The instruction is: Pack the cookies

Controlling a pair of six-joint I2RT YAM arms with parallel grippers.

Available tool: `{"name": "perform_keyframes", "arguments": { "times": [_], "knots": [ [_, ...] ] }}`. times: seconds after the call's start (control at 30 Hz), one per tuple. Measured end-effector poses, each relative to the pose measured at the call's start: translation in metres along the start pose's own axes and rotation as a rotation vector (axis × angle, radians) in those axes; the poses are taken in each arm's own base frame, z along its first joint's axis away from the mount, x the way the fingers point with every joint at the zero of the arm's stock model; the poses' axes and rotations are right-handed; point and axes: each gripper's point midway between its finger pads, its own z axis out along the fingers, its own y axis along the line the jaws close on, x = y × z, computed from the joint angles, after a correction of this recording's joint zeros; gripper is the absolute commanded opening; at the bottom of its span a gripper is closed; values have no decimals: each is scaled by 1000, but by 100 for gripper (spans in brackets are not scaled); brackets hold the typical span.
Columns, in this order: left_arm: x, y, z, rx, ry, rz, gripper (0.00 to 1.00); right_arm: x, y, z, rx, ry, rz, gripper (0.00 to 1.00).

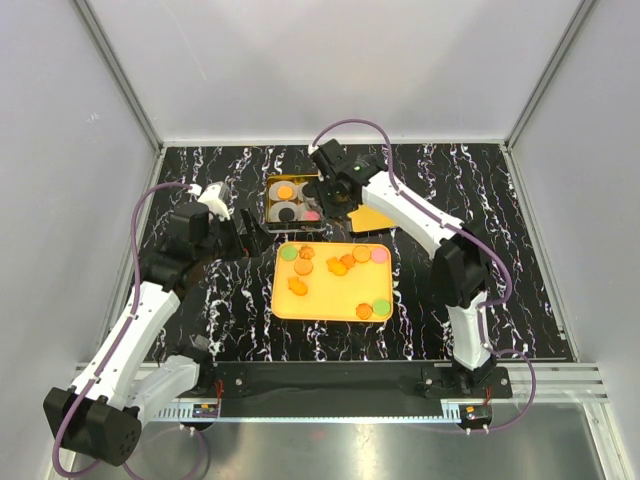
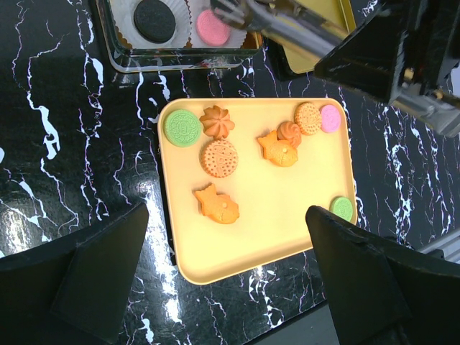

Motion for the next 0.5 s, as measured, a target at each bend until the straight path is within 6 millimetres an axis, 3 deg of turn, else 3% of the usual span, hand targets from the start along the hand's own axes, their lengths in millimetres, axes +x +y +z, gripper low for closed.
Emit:
{"name": "perform_keyframes", "arguments": {
  "times": [0.17, 0.3, 0.4, 0.43, 0.5],
  "knots": [
    [0, 0, 0, 1, 0, 0, 99, -16, -26, -21, 3, -48, 55, 52],
    [0, -1, 0, 6, 1, -1, 99, -27, -71, -55, 27, -119, 140, 52],
    [-1, -4, 0, 18, -2, -4, 99, -26, -116, -79, 63, -175, 233, 52],
    [-1, -5, 0, 24, -3, -4, 99, -23, -148, -85, 102, -191, 293, 52],
    [0, -6, 1, 32, 2, -6, 99, -13, -189, -89, 146, -213, 385, 52]
  ]
}}
